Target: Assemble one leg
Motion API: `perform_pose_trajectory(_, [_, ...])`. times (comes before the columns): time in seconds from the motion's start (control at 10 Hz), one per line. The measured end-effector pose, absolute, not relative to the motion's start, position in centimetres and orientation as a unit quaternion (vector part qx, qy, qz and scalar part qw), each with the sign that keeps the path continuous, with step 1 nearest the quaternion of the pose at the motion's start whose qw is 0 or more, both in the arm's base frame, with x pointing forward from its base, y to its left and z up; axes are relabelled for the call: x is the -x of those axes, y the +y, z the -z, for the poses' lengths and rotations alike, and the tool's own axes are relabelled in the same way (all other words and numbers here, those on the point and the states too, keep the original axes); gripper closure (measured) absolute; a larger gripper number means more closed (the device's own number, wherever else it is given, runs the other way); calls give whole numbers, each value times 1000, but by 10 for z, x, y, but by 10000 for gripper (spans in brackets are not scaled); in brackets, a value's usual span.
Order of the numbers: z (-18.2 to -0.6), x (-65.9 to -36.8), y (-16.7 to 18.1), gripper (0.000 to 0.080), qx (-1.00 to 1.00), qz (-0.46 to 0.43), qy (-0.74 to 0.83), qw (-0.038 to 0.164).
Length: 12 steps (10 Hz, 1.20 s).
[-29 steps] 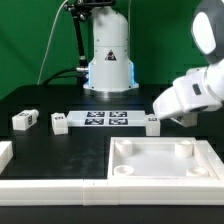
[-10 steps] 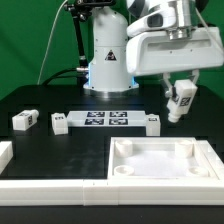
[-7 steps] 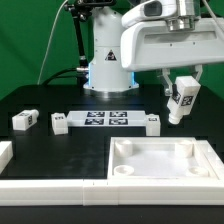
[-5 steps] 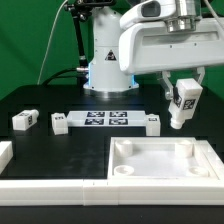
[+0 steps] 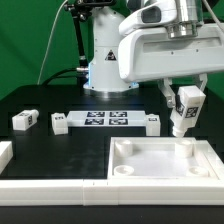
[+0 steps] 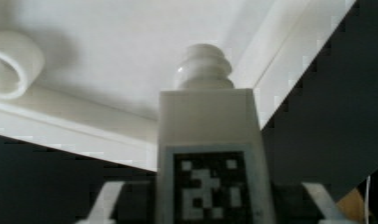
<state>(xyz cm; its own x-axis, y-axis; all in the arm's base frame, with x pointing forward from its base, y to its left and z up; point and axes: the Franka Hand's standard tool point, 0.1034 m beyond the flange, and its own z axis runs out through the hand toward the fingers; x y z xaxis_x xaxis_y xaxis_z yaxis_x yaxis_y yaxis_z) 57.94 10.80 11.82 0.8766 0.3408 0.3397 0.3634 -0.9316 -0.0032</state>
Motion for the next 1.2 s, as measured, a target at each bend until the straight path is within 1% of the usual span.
perform_pose_trajectory(0.1, [-117, -580, 110, 509, 969, 171, -172, 36])
perform_pose_trajectory(0.2, [-112, -586, 112, 509, 969, 176, -166, 39])
perform_pose_trajectory(0.4, [-105, -604, 114, 509, 969, 182, -163, 43])
perform_pose_trajectory(0.5, [-106, -615, 109, 509, 959, 228, -167, 37])
perform_pose_trajectory(0.6, [-104, -620, 104, 509, 947, 277, -159, 33])
perform_pose_trajectory(0.7, [-98, -619, 105, 509, 948, 273, -158, 34])
perform_pose_trajectory(0.9, [-99, -622, 107, 509, 948, 273, -160, 35])
perform_pose_trajectory(1.2, [-93, -622, 110, 509, 949, 269, -160, 37])
